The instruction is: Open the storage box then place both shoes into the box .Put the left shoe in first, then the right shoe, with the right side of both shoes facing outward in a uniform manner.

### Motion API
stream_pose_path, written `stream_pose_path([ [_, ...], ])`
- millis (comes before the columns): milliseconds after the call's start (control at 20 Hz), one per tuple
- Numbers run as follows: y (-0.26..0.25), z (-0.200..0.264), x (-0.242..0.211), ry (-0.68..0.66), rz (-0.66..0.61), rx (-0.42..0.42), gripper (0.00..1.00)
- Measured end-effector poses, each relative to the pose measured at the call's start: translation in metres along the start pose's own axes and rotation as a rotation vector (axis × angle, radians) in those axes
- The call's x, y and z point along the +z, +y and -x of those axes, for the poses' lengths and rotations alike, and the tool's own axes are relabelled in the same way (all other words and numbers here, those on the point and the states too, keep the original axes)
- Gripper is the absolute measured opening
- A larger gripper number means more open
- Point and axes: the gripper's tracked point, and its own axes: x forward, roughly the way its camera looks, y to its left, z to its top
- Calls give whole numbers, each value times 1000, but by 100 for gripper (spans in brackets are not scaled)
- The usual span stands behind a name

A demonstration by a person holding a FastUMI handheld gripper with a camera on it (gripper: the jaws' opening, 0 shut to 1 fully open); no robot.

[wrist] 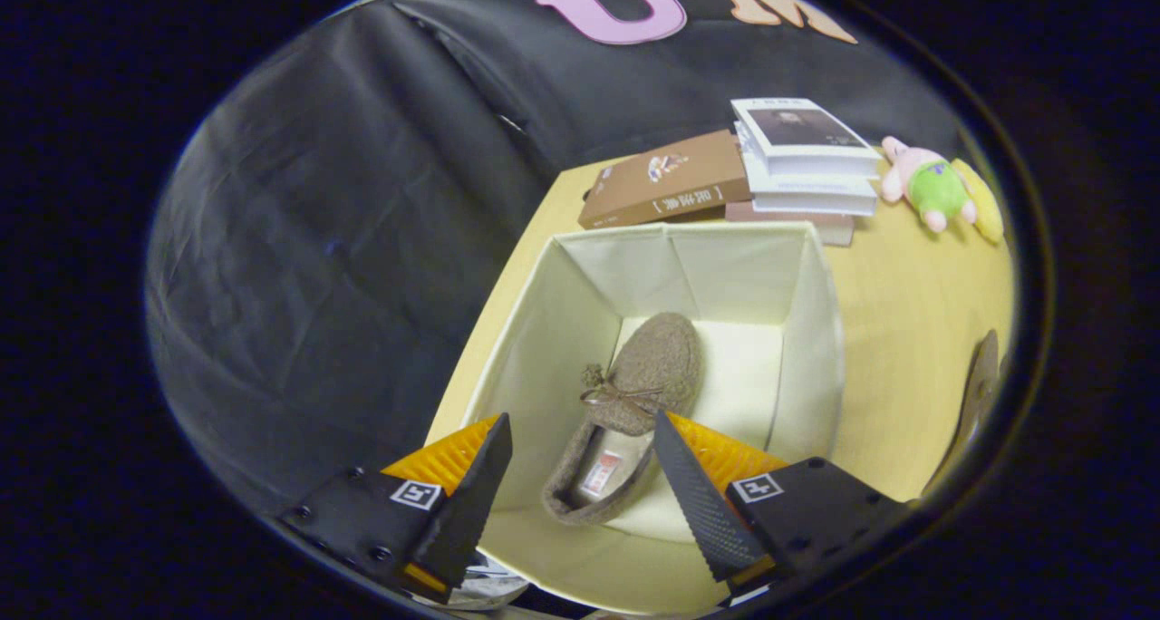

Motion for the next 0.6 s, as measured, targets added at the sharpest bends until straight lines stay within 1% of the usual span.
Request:
stream_pose_path([
  [200, -24, 36, 14, -74, 81, -7, 100],
  [400, -62, 71, 28, -138, 166, -68, 100],
  [600, -103, 99, 36, -183, 173, -122, 100],
])
